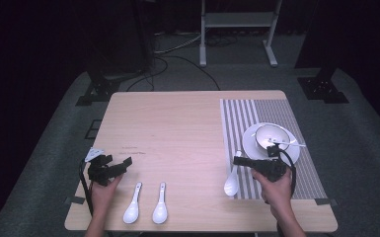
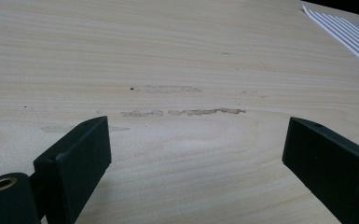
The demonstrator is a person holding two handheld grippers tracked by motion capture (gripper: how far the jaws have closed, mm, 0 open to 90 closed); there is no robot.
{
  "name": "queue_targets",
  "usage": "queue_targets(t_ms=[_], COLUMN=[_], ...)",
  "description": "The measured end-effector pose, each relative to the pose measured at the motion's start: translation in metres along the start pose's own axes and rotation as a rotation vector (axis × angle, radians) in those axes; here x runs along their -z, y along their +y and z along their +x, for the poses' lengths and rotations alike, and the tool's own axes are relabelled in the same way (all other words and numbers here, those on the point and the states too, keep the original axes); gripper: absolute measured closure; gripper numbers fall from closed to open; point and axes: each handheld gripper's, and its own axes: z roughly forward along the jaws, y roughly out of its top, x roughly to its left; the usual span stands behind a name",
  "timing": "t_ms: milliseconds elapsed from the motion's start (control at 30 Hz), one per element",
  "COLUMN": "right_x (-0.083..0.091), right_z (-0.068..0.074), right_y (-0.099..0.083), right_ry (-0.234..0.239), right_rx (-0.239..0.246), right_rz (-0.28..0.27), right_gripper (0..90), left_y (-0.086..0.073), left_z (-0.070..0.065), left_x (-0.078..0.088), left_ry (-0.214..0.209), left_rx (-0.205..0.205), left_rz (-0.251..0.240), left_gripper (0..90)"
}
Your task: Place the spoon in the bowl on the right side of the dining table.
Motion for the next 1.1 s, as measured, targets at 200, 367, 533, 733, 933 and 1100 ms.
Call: queue_targets(t_ms=[200,367,533,733,933,1100], right_x=[0.014,0.023,0.033,0.044,0.053,0.058], right_z=[-0.004,-0.007,-0.012,-0.014,-0.015,-0.016], right_y=[0.010,0.017,0.027,0.040,0.054,0.062], right_ry=[-0.015,-0.025,-0.042,-0.062,-0.082,-0.100], right_rx=[-0.015,-0.023,-0.032,-0.037,-0.033,-0.038], right_rz=[-0.037,-0.063,-0.089,-0.120,-0.142,-0.161], right_gripper=[83.6,83.6,83.5,83.5,83.2,83.2], left_y=[0.000,0.000,0.000,0.000,0.000,0.000], left_z=[0.000,0.000,-0.001,-0.001,0.000,0.000], left_x=[0.000,0.000,0.000,0.000,0.000,0.000], left_ry=[0.002,0.003,0.003,0.004,0.003,0.003], left_rx=[-0.004,-0.004,-0.004,-0.003,-0.002,-0.002], left_rz=[0.000,0.000,0.000,-0.002,-0.003,-0.003], left_gripper=[6.6,6.6,6.6,6.6,6.6,6.6])
